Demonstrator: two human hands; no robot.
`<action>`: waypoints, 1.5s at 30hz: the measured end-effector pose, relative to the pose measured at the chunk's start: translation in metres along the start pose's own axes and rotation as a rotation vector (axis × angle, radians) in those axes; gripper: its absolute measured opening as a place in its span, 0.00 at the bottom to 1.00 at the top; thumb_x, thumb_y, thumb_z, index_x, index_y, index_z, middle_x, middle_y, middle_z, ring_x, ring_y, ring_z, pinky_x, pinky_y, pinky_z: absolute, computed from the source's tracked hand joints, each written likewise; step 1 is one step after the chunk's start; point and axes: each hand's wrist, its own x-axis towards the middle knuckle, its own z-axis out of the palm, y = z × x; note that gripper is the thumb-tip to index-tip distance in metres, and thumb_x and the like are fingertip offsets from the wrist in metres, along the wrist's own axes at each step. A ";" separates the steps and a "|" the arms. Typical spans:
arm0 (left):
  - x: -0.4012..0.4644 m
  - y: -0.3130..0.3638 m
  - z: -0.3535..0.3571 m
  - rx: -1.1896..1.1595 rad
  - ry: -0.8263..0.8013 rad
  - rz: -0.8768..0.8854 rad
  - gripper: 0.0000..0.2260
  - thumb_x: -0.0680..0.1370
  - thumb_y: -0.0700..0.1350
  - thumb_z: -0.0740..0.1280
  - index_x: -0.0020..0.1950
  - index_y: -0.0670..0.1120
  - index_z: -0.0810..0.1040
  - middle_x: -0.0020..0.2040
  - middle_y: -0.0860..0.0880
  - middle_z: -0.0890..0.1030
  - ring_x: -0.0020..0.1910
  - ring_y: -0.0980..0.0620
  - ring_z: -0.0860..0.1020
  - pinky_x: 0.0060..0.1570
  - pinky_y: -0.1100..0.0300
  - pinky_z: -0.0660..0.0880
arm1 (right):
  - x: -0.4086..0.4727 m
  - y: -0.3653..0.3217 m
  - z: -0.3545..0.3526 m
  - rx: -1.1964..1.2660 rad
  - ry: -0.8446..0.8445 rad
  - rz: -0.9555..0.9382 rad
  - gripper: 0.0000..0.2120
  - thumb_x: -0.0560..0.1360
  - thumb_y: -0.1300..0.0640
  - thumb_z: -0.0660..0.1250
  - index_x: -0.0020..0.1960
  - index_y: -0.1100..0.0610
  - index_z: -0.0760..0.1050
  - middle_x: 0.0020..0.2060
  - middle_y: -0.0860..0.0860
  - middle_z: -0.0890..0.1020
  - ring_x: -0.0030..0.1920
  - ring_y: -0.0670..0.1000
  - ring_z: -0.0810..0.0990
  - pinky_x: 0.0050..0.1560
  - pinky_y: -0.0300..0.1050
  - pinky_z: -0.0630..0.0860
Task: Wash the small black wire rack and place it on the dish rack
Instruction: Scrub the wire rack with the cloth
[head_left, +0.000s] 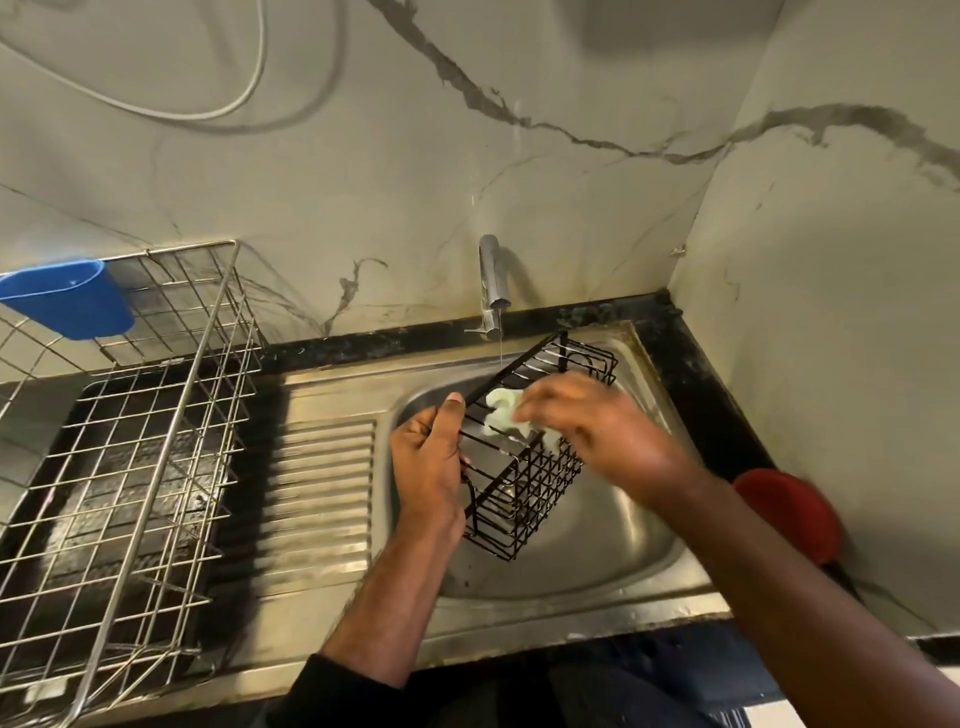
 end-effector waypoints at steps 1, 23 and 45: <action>-0.001 0.001 -0.001 -0.002 0.013 -0.011 0.12 0.80 0.44 0.71 0.43 0.35 0.79 0.32 0.44 0.74 0.29 0.53 0.71 0.31 0.61 0.72 | 0.000 0.013 -0.005 0.001 0.058 0.082 0.19 0.78 0.70 0.64 0.59 0.50 0.82 0.59 0.44 0.80 0.59 0.43 0.78 0.62 0.39 0.77; -0.022 -0.017 0.035 0.047 0.003 -0.051 0.20 0.80 0.40 0.70 0.29 0.49 0.69 0.27 0.50 0.65 0.25 0.56 0.63 0.26 0.66 0.67 | -0.061 0.095 -0.035 -0.089 0.383 0.659 0.13 0.81 0.65 0.63 0.61 0.55 0.82 0.56 0.52 0.82 0.52 0.49 0.79 0.50 0.36 0.70; -0.055 -0.044 0.128 0.131 -0.050 0.151 0.21 0.80 0.38 0.69 0.29 0.46 0.65 0.22 0.57 0.61 0.22 0.55 0.57 0.24 0.60 0.58 | -0.169 0.120 -0.083 -0.192 0.090 1.059 0.13 0.80 0.58 0.68 0.63 0.50 0.80 0.58 0.54 0.83 0.56 0.55 0.80 0.47 0.41 0.68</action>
